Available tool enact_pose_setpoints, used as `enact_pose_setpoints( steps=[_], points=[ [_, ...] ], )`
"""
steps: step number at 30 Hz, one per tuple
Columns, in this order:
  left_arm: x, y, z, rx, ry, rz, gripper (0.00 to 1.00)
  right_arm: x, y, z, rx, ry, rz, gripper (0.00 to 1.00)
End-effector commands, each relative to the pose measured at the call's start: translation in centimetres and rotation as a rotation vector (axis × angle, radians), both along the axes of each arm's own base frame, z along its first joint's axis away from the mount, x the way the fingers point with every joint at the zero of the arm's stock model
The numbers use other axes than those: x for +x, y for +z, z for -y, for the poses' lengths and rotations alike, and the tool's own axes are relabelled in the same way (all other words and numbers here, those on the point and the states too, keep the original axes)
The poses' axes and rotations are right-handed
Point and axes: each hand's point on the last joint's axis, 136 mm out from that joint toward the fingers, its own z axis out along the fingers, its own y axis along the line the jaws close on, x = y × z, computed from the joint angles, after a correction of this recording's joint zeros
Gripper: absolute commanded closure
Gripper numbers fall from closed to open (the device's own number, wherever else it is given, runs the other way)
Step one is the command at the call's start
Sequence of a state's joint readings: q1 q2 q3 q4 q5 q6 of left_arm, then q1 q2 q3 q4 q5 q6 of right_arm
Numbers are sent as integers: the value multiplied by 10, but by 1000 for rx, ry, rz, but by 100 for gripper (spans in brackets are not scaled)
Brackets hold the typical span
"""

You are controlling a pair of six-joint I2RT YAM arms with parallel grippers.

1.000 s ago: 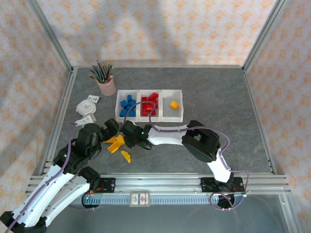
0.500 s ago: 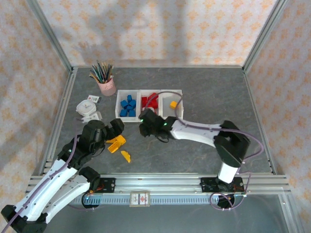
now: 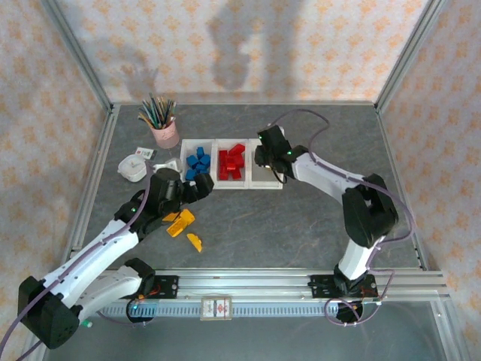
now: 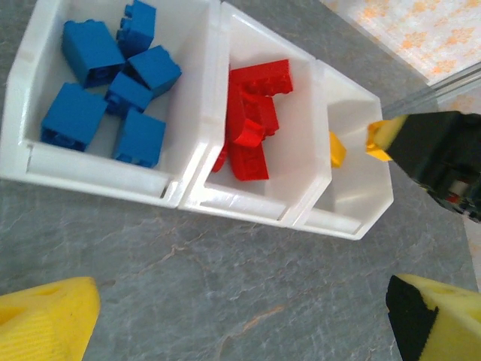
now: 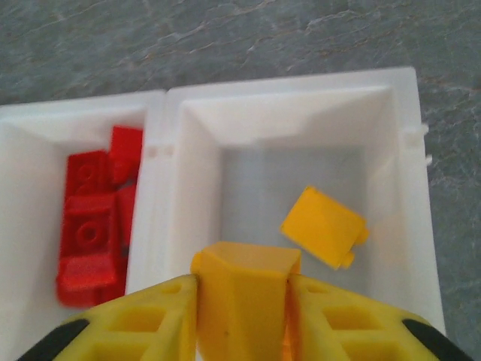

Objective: Sort the legos into containers by color
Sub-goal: Place the lego in the container, then pick up the lego from the middle-left of the table.

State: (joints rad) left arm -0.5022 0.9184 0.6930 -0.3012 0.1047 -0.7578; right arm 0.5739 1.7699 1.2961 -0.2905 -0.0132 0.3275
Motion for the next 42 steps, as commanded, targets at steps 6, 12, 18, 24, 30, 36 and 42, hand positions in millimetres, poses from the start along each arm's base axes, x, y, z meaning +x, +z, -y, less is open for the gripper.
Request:
enact_pose_setpoints(
  steps=[6,12,18,24,30,36,42],
  points=[
    [15,26,4,5,-5,97,1,27,9,-2,-46,12,36,46],
    [8,25,-8,25,35,96,1,0,24,-15,-18,71,50,45],
    [-7,20,-26,47,89,73,1,-50,28,-43,-16,188,52,41],
    [-25,19,-49,66,158,56,1,-102,23,-83,1,321,32,36],
    [-42,18,-68,64,225,50,1,-147,9,-137,67,452,-4,32],
    [-55,18,-84,65,294,31,1,-171,-12,-187,100,547,-43,29],
    [-63,20,-97,54,348,38,1,-187,-33,-230,73,647,-66,25]
  ],
)
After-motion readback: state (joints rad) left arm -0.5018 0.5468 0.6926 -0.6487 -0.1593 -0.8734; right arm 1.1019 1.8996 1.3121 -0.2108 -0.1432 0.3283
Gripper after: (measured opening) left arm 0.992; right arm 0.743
